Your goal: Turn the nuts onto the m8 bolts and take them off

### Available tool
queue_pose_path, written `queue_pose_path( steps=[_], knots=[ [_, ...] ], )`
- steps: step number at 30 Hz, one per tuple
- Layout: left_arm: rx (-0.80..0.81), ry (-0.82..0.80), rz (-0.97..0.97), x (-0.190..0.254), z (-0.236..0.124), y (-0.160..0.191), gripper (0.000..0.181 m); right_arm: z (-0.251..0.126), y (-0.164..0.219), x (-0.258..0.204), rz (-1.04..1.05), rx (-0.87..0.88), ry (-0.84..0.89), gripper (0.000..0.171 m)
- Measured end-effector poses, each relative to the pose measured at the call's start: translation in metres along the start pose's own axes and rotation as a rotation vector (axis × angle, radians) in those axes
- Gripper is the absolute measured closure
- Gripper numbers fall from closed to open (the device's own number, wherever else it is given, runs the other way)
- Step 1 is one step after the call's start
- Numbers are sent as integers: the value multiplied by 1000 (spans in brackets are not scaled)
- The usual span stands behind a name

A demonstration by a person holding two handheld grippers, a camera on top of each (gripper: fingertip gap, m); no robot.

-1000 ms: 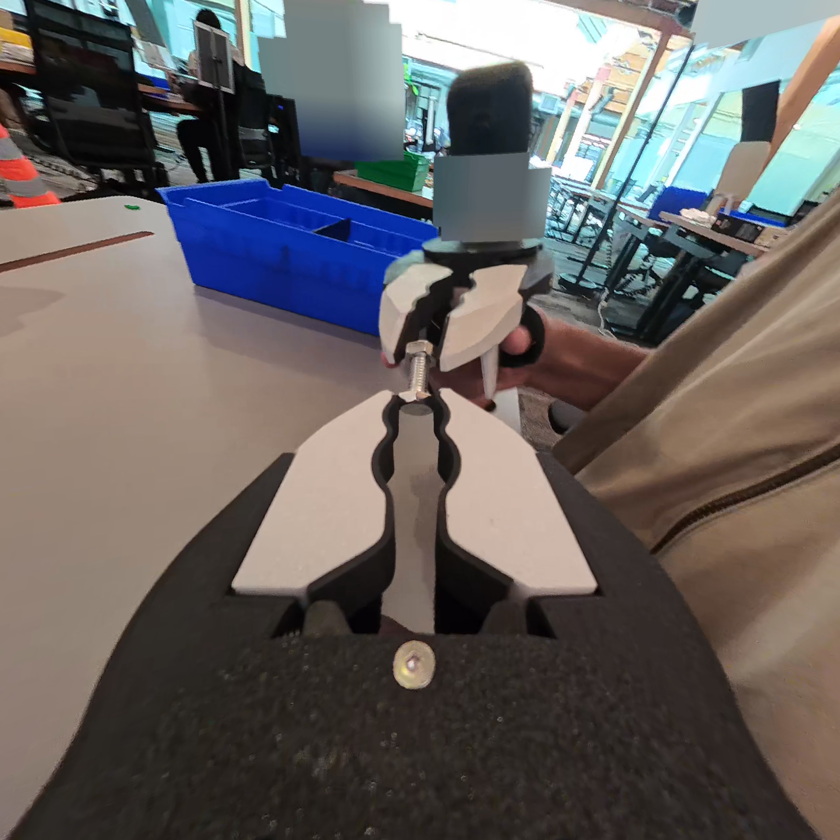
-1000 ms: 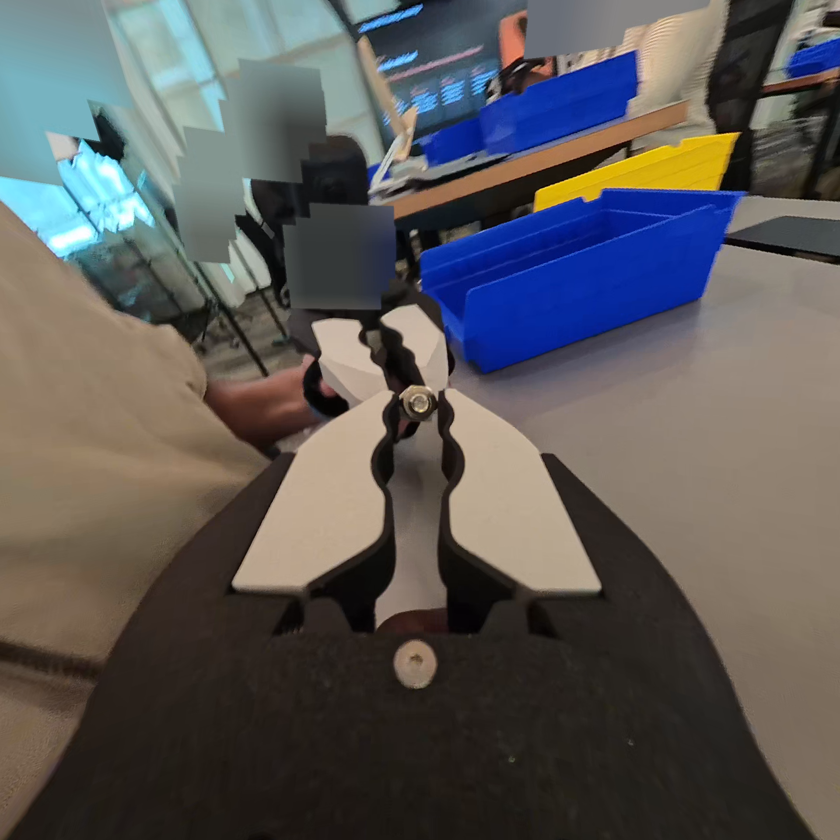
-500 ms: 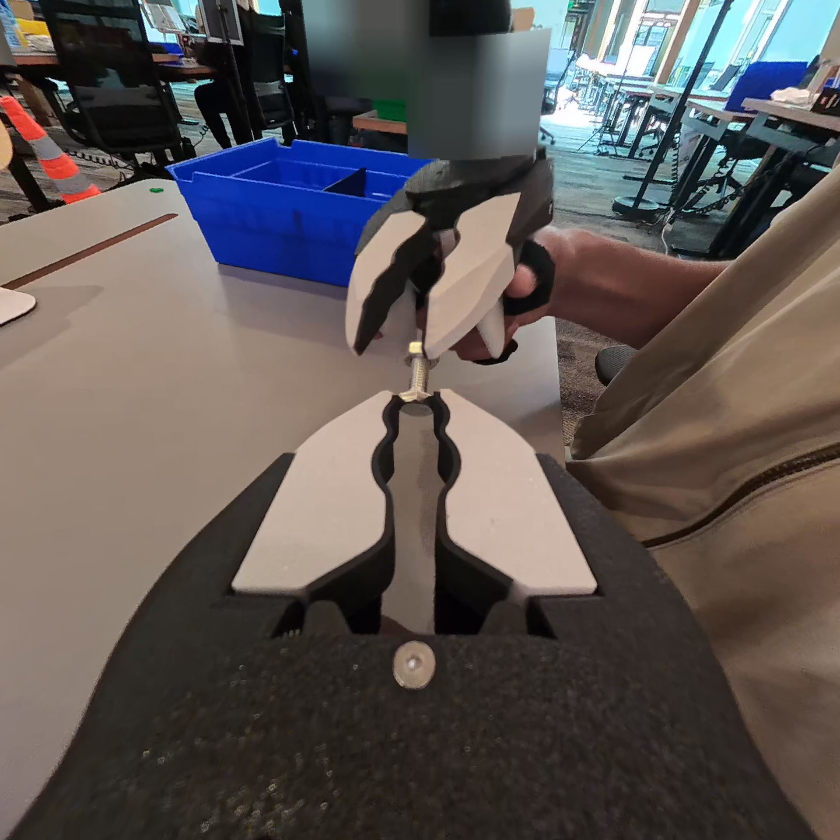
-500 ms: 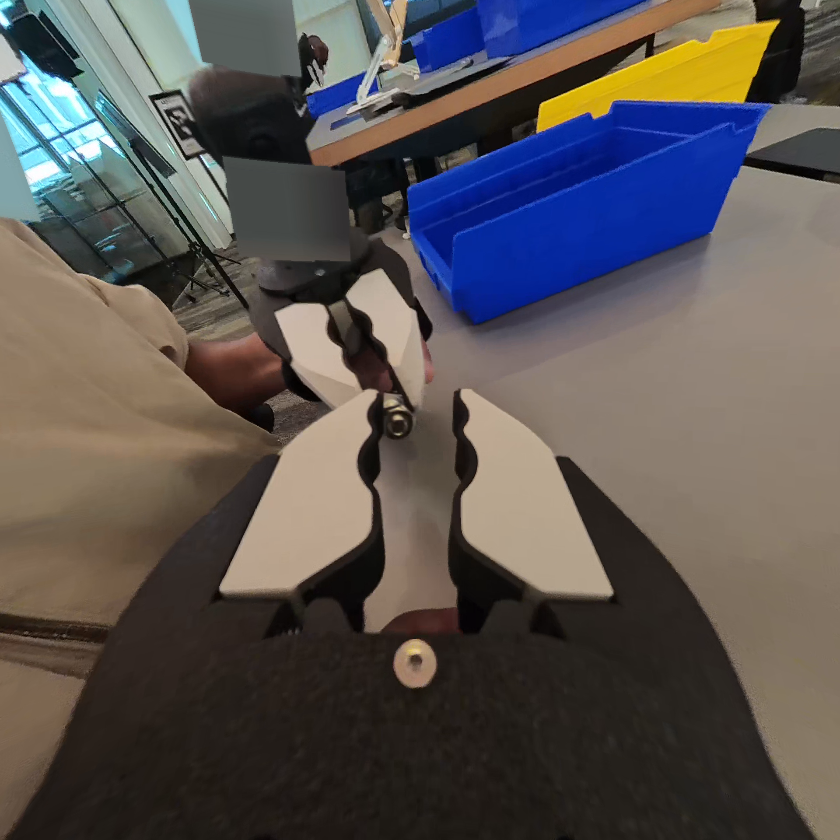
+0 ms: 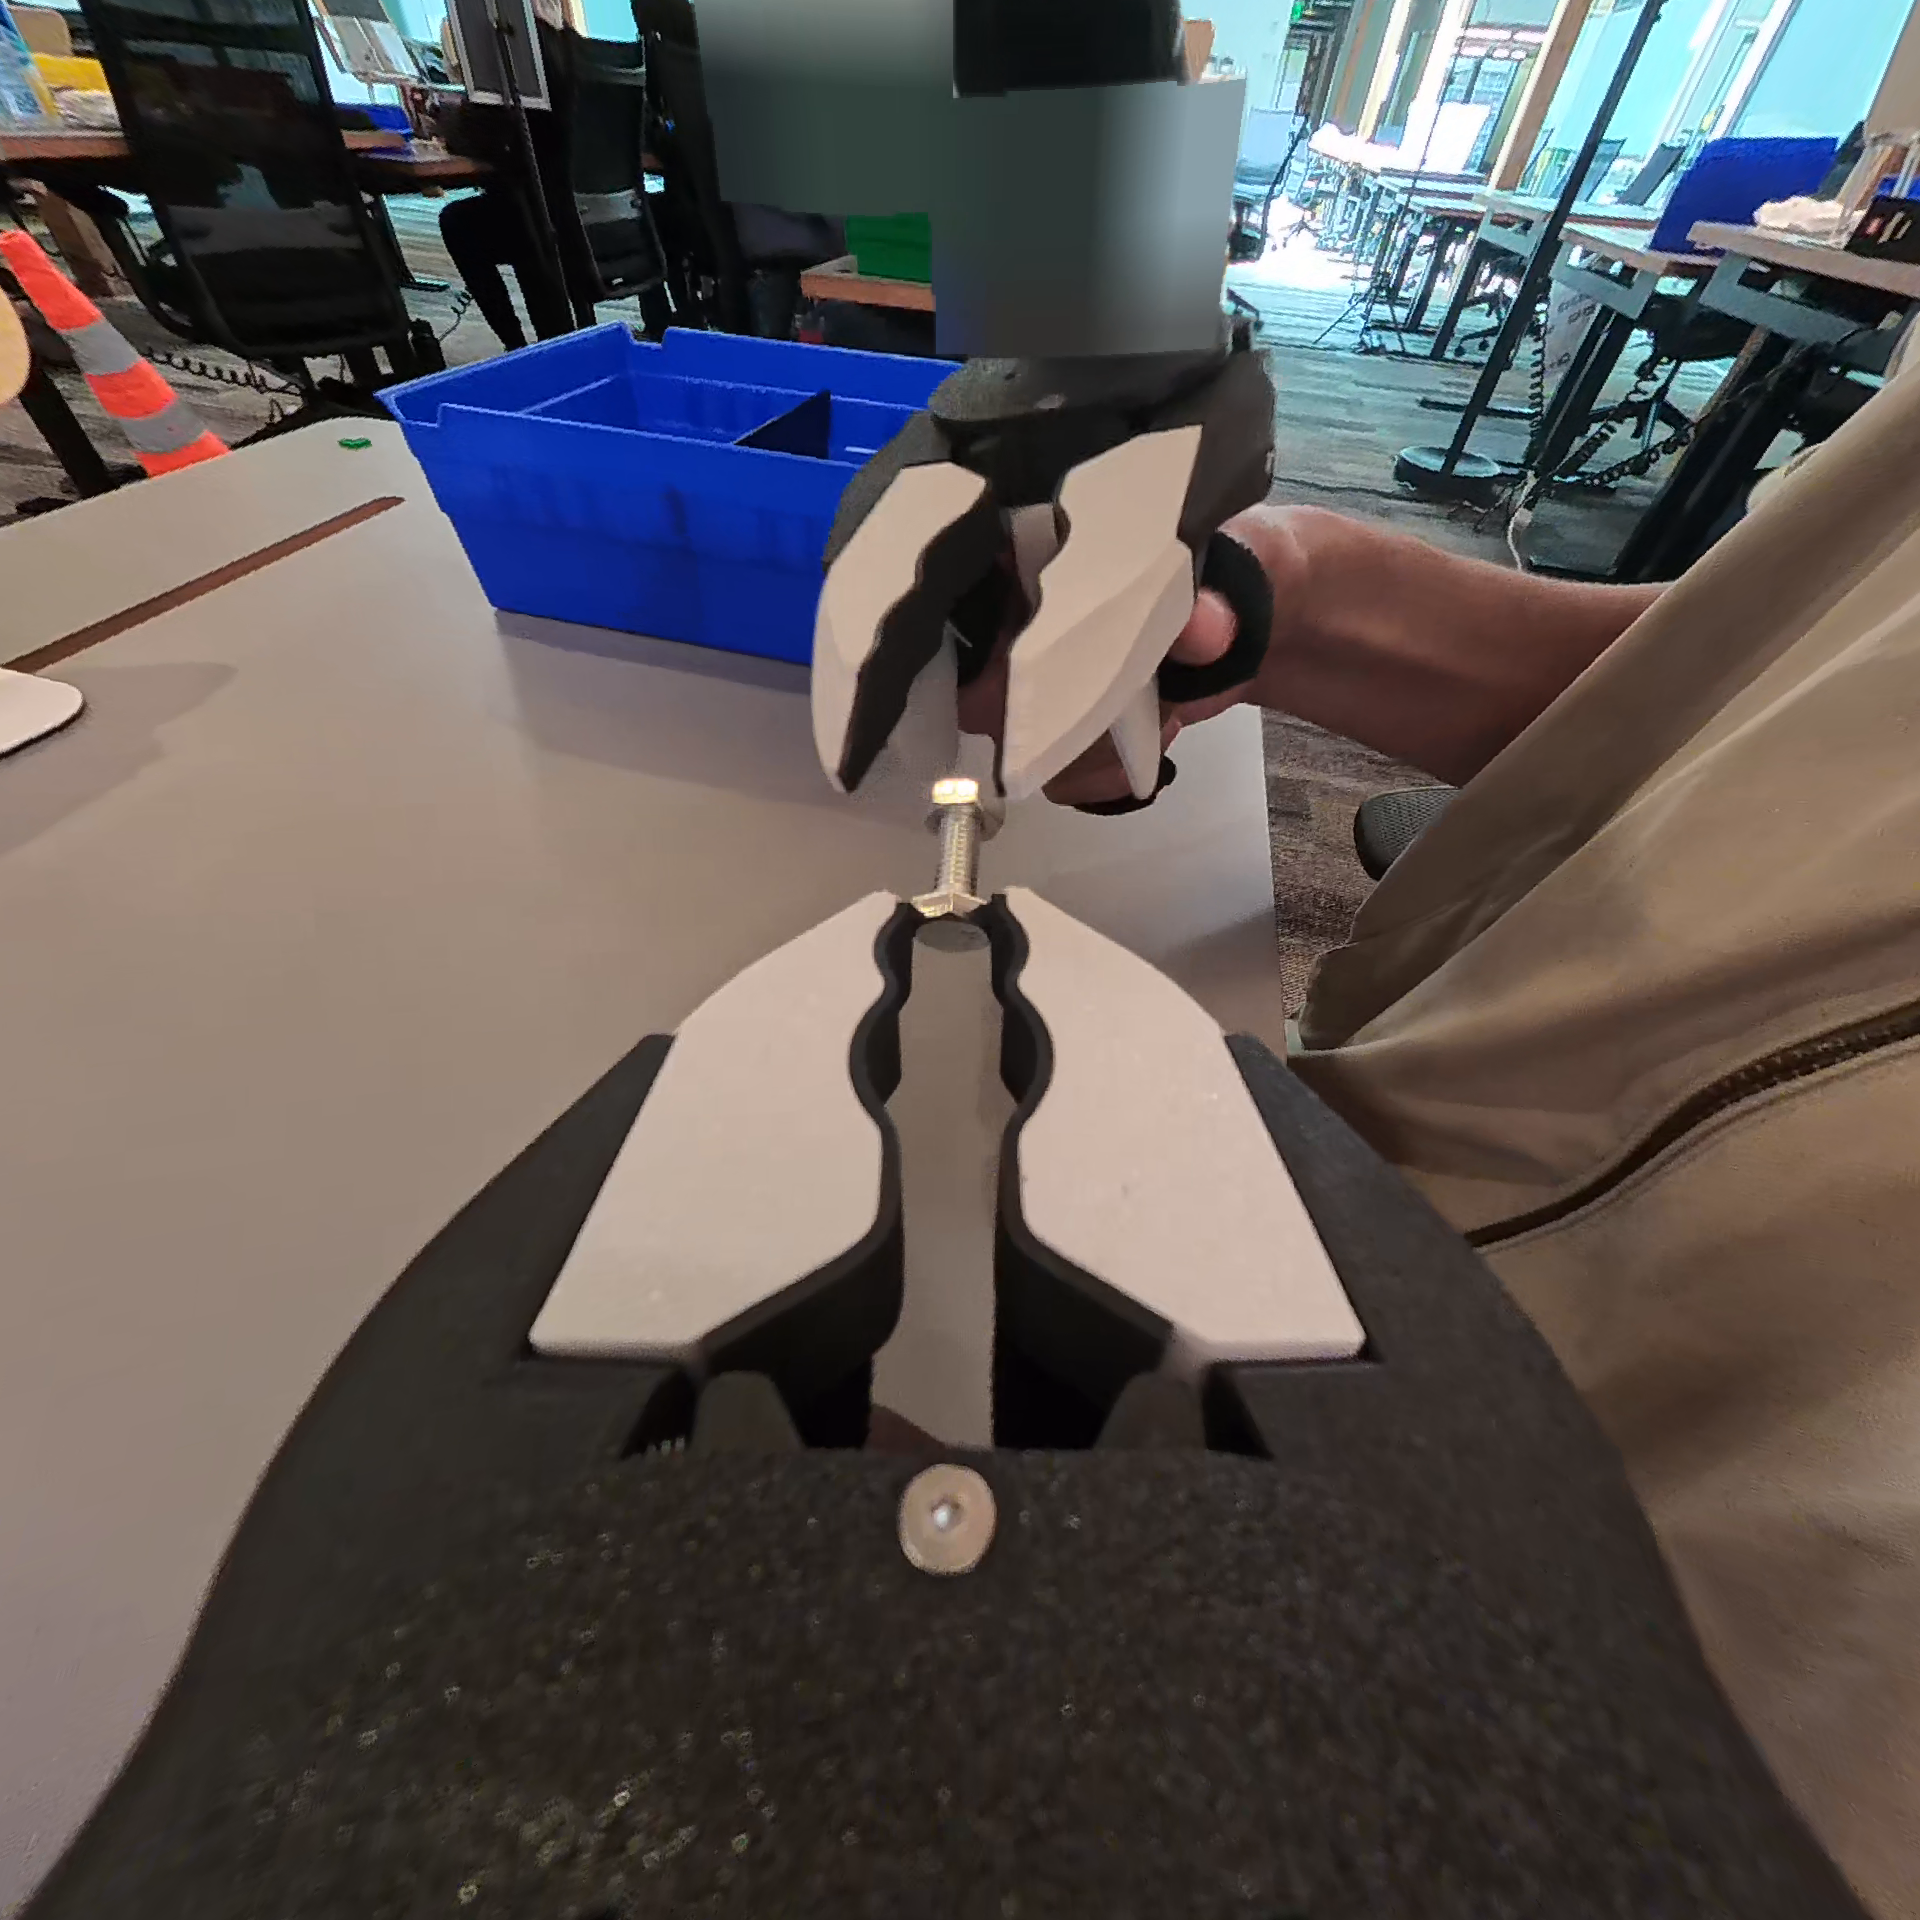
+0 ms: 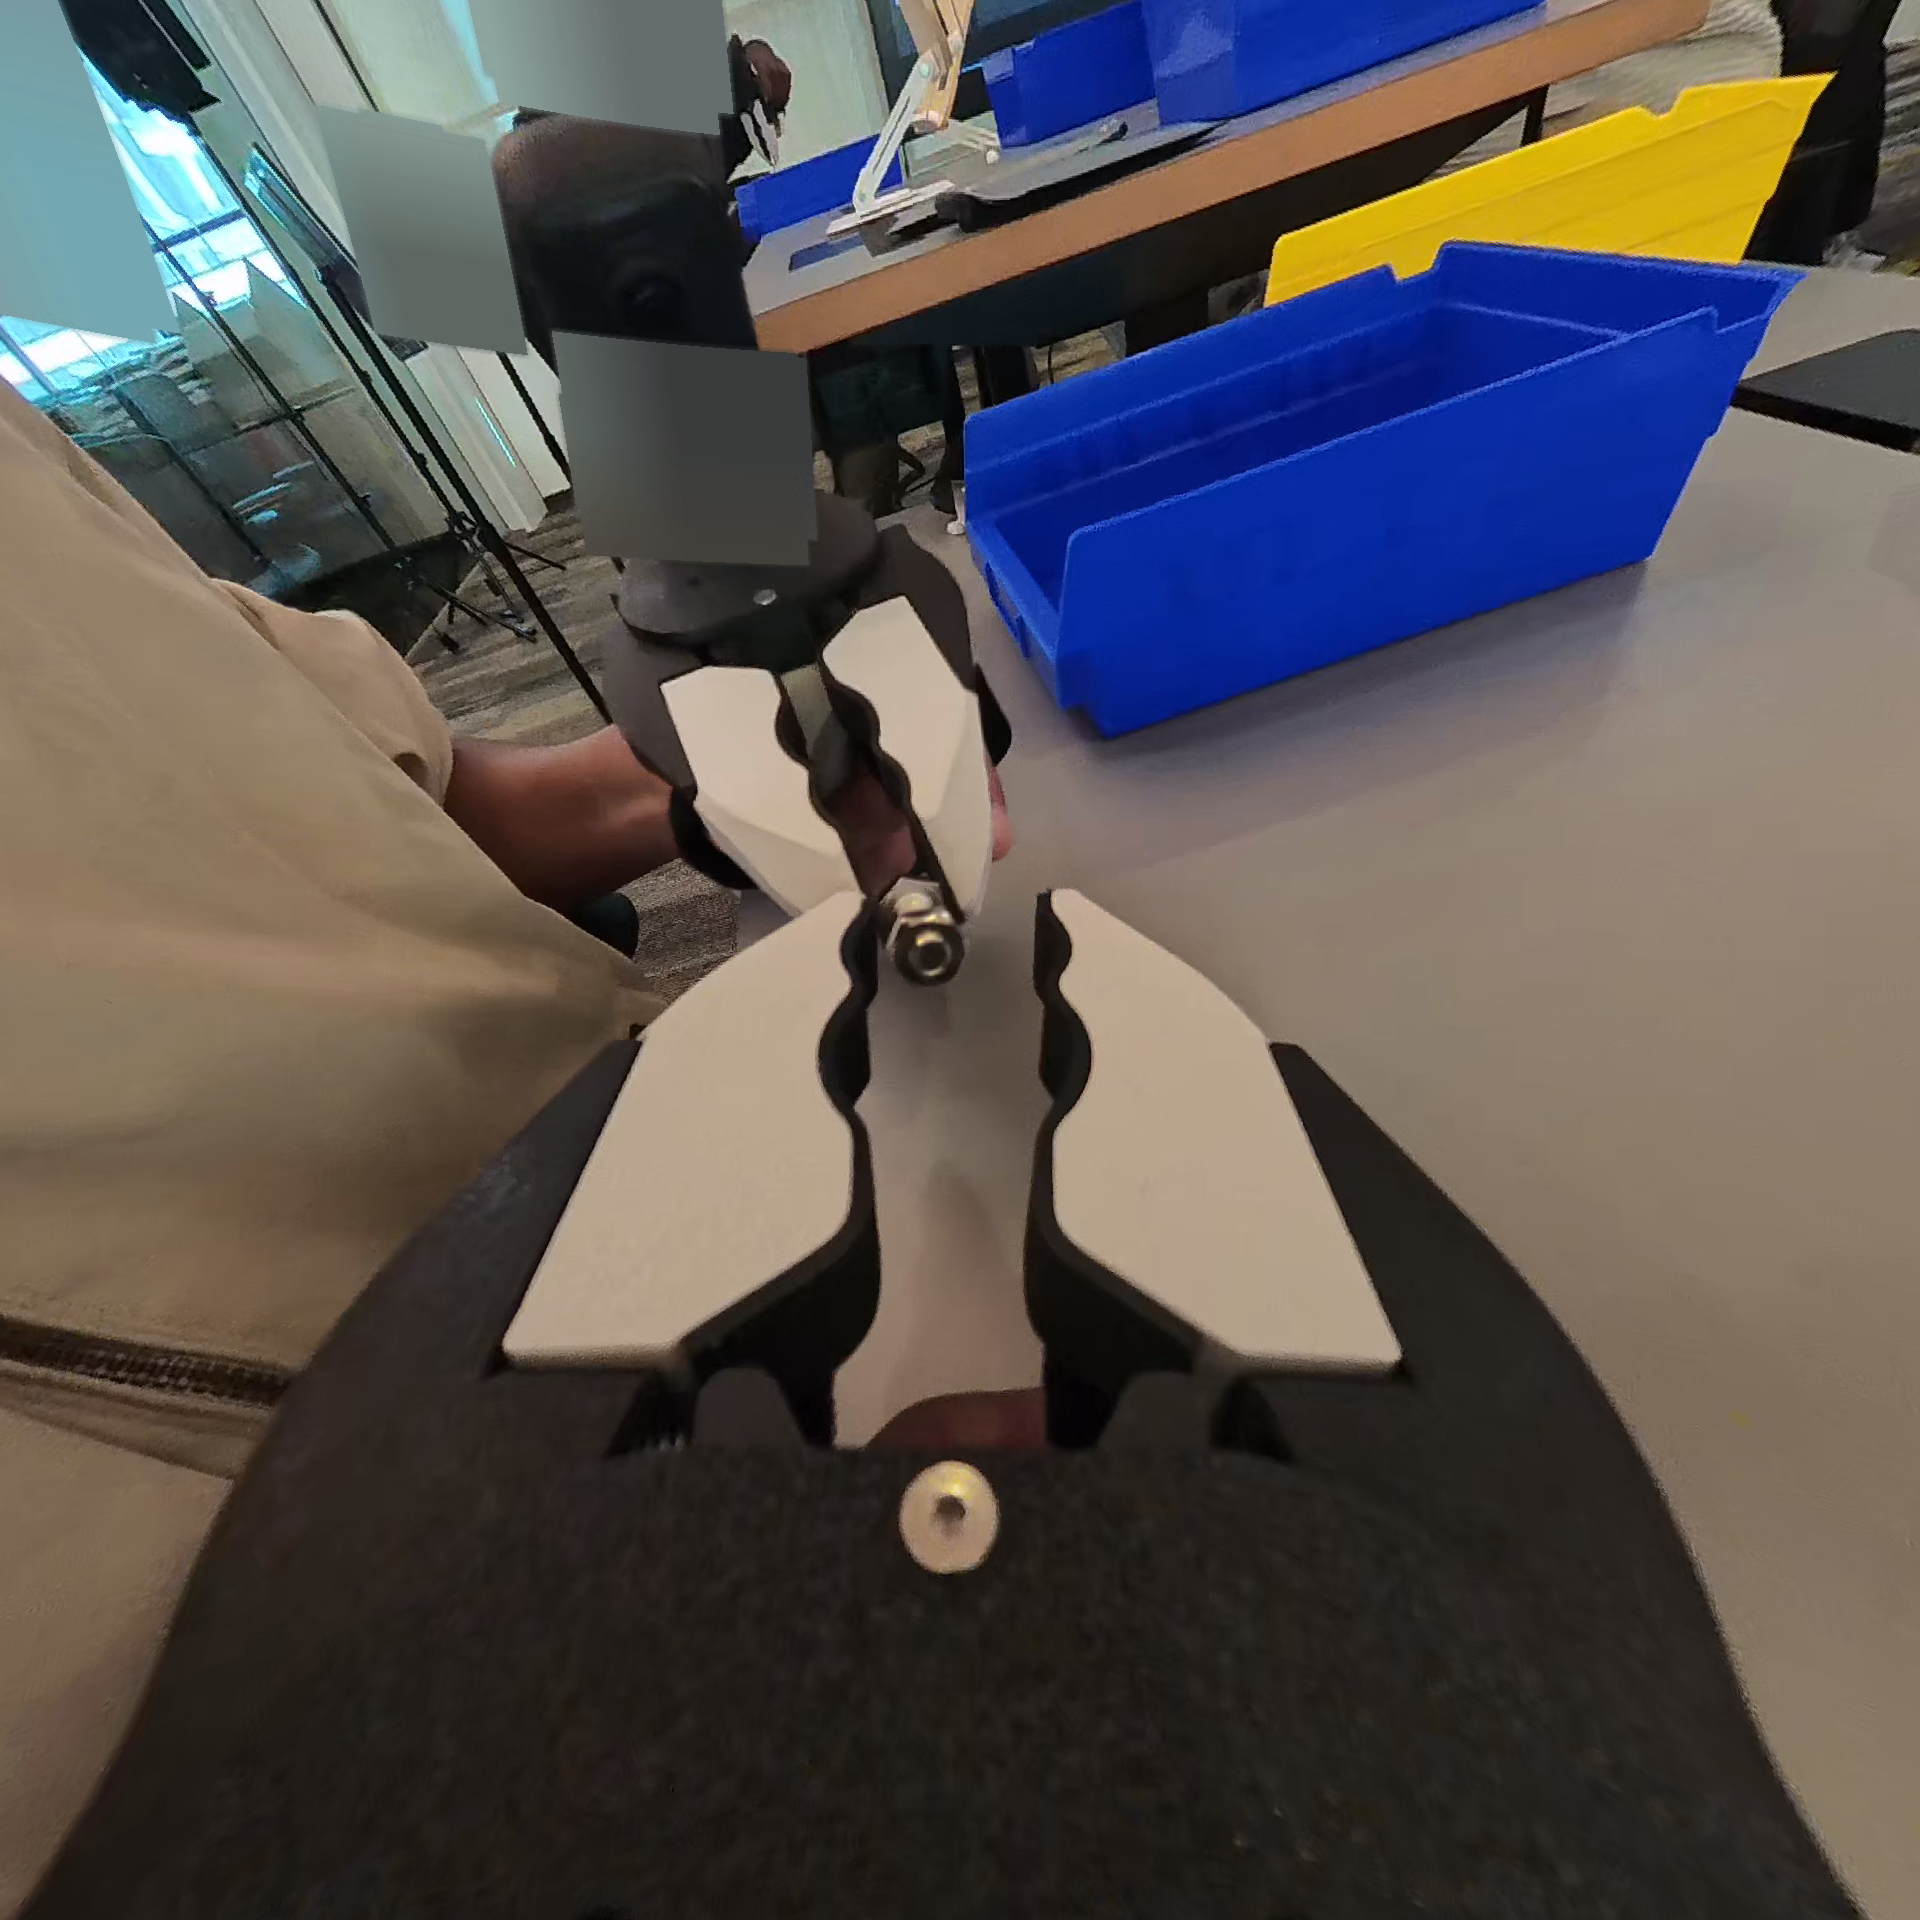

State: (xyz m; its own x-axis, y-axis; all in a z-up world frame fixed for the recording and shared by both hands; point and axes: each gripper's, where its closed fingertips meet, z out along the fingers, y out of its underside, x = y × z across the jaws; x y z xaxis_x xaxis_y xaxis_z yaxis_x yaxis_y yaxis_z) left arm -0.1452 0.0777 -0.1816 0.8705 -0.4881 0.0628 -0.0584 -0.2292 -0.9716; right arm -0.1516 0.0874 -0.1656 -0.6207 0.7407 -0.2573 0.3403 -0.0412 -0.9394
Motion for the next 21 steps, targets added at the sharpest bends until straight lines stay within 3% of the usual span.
queue_pose_path(
  steps=[9, 16, 21],
  knots=[
    [45, 8, -15, 0, -6, -11, 167, 0, 14, 3, -8, -40, 22, 148],
    [2, -4, 0, -1, -1, 0, 167, 0, -2, -6, -15, 7, -13, 139],
    [7, -3, 7, 0, -1, -4, 167, 5, 7, -1, -20, -32, 2, 139]
  ],
)
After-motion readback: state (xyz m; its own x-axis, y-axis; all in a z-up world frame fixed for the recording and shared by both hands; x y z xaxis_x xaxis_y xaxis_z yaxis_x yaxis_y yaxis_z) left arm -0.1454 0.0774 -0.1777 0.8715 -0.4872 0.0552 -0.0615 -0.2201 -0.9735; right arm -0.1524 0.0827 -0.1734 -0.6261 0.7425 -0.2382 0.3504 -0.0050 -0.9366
